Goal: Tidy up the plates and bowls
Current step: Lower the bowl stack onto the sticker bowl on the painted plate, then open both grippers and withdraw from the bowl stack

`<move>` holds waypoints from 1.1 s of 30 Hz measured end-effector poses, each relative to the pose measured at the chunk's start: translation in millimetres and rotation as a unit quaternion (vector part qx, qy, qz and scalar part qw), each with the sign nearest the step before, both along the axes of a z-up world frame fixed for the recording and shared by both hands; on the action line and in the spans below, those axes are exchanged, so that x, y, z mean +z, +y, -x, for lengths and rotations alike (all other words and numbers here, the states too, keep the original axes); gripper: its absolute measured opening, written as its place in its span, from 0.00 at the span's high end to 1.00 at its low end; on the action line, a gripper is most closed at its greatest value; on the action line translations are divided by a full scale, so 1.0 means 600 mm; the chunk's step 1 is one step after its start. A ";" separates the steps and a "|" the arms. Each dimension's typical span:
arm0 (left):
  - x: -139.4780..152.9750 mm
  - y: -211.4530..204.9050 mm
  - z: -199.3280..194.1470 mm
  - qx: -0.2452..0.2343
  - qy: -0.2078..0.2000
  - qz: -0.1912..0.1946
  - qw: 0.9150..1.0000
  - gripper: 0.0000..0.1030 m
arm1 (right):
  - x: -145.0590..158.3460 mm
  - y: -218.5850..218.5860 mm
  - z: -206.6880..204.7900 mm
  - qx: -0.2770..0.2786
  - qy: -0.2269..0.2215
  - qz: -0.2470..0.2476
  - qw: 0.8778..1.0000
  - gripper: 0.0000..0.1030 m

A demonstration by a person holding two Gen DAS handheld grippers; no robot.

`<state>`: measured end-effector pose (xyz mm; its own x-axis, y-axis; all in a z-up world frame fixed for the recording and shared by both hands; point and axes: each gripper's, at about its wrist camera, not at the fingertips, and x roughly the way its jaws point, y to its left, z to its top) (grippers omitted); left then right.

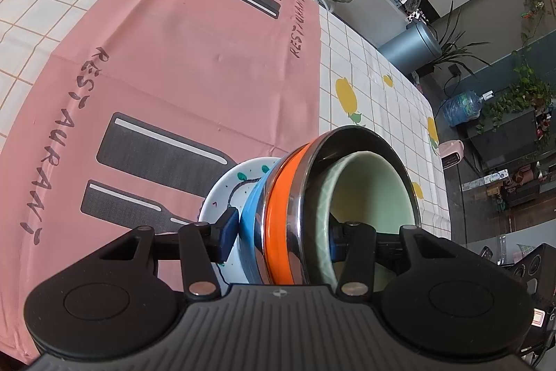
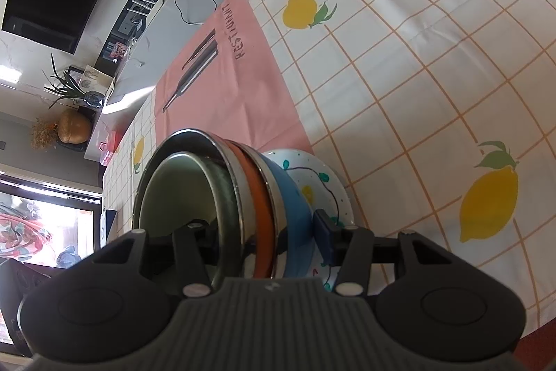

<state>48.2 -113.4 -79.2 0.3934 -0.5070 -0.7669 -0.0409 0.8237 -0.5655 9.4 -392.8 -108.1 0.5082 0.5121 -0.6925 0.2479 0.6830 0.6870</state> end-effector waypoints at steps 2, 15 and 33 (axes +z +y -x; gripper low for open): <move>0.000 0.001 0.000 -0.002 0.000 0.001 1.000 0.47 | 0.003 0.001 0.000 0.000 0.000 0.002 1.000 0.50; 0.053 0.008 0.010 -0.013 -0.073 -0.042 0.996 0.22 | 0.044 0.002 0.005 0.008 -0.036 0.050 0.998 0.37; 0.208 0.038 0.172 -0.054 -0.343 -0.202 0.916 0.22 | 0.192 0.090 0.130 0.069 -0.242 0.251 0.935 0.18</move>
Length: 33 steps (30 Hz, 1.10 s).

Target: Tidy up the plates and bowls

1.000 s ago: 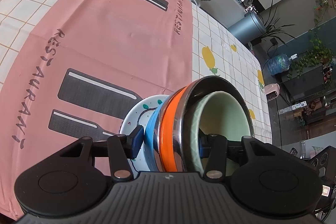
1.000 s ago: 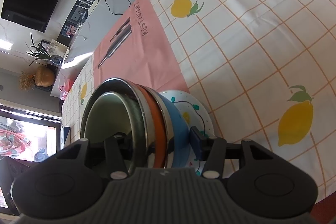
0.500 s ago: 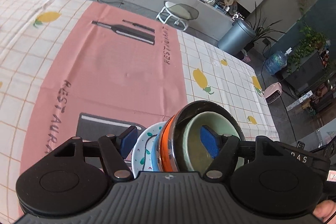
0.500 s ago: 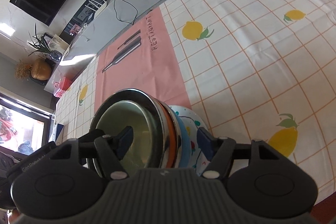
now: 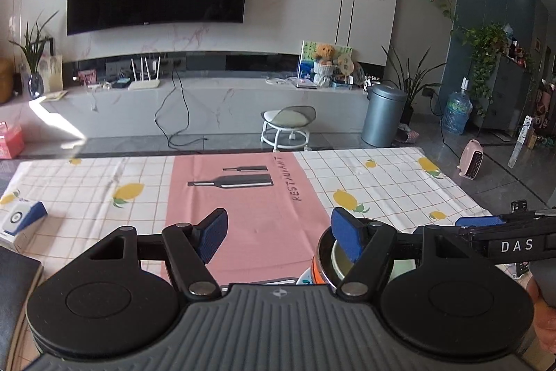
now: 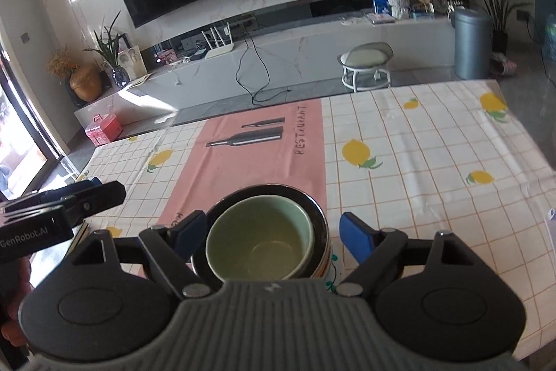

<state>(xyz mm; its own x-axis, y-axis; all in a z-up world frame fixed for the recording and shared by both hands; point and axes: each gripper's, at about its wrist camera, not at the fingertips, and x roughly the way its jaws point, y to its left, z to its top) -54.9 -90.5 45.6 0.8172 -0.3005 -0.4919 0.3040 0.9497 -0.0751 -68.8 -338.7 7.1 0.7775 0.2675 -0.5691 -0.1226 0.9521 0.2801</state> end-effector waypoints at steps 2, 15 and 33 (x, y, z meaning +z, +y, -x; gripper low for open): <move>0.006 0.004 0.016 0.003 -0.015 -0.010 1.000 0.22 | 0.008 0.011 0.017 0.003 -0.016 0.015 1.000 0.15; -0.015 0.016 0.094 0.027 -0.023 -0.065 0.997 0.17 | -0.003 0.069 0.115 0.004 -0.052 0.029 0.998 0.14; -0.131 0.030 0.099 0.068 0.068 -0.075 0.993 0.16 | -0.112 0.111 0.157 -0.041 -0.015 0.115 0.992 0.09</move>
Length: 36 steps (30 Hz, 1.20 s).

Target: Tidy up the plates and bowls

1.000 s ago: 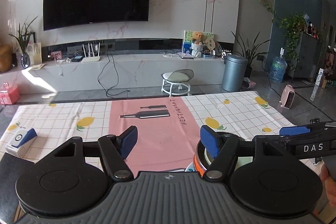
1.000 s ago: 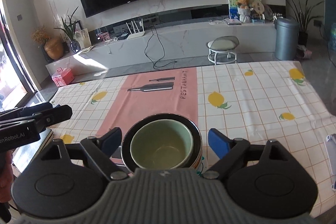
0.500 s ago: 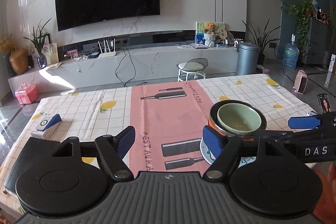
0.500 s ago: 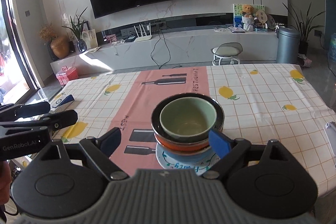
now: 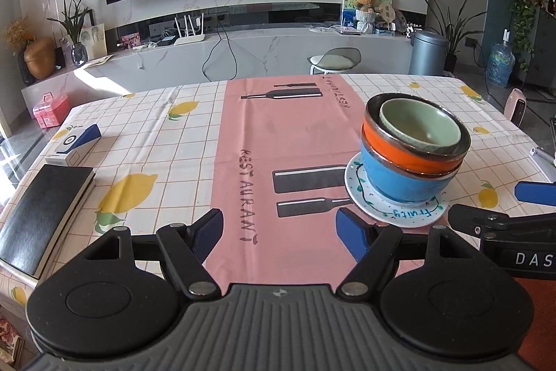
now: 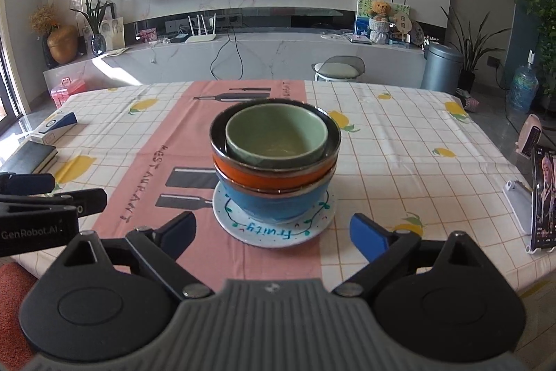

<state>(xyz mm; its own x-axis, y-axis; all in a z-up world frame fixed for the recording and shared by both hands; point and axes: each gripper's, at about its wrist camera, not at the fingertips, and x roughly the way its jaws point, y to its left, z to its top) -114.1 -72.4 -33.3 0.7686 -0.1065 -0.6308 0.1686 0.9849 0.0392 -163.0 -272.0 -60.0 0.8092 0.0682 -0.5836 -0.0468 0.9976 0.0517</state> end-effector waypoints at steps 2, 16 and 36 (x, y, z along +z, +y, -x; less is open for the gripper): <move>-0.007 -0.001 0.001 0.005 0.006 -0.003 1.000 0.16 | -0.011 -0.003 -0.003 -0.009 0.013 -0.009 1.000 0.09; -0.029 0.001 -0.001 0.028 0.038 -0.008 0.999 0.16 | -0.038 0.000 -0.010 -0.016 0.026 -0.014 0.999 0.09; -0.024 0.003 0.004 0.030 0.032 -0.007 0.999 0.16 | -0.037 0.003 -0.006 -0.015 0.021 -0.008 1.000 0.09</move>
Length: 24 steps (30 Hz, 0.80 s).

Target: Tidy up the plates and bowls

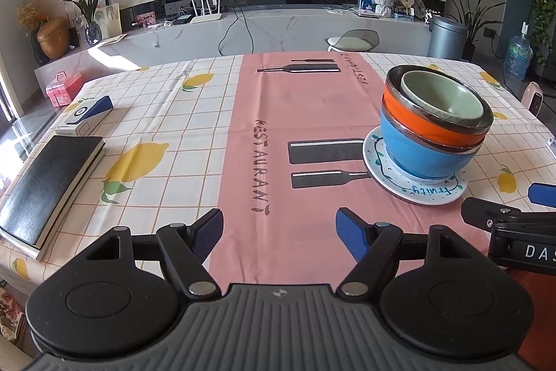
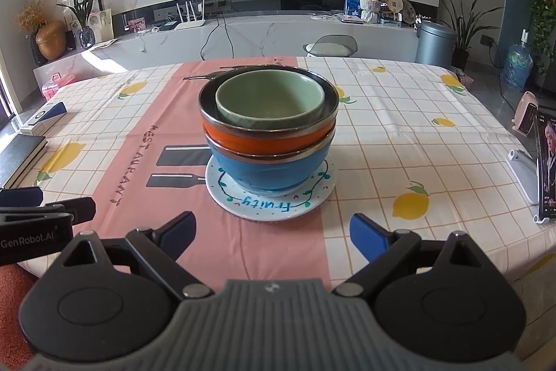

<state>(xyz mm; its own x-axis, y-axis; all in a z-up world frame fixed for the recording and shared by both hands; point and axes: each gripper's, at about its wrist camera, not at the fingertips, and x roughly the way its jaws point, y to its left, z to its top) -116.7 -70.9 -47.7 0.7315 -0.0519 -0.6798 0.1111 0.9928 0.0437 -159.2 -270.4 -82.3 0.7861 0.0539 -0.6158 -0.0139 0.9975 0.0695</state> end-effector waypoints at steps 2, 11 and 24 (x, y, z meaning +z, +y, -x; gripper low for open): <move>0.001 0.000 0.001 0.000 0.001 0.000 1.000 0.16 | 0.000 0.000 0.000 0.000 0.000 0.000 1.000 0.09; 0.003 0.000 0.003 0.001 0.001 0.000 1.000 0.16 | 0.001 0.001 0.001 -0.001 0.000 -0.001 1.000 0.09; 0.002 0.000 0.006 -0.001 0.001 0.001 1.000 0.16 | 0.002 0.002 0.003 0.000 -0.003 -0.001 1.000 0.09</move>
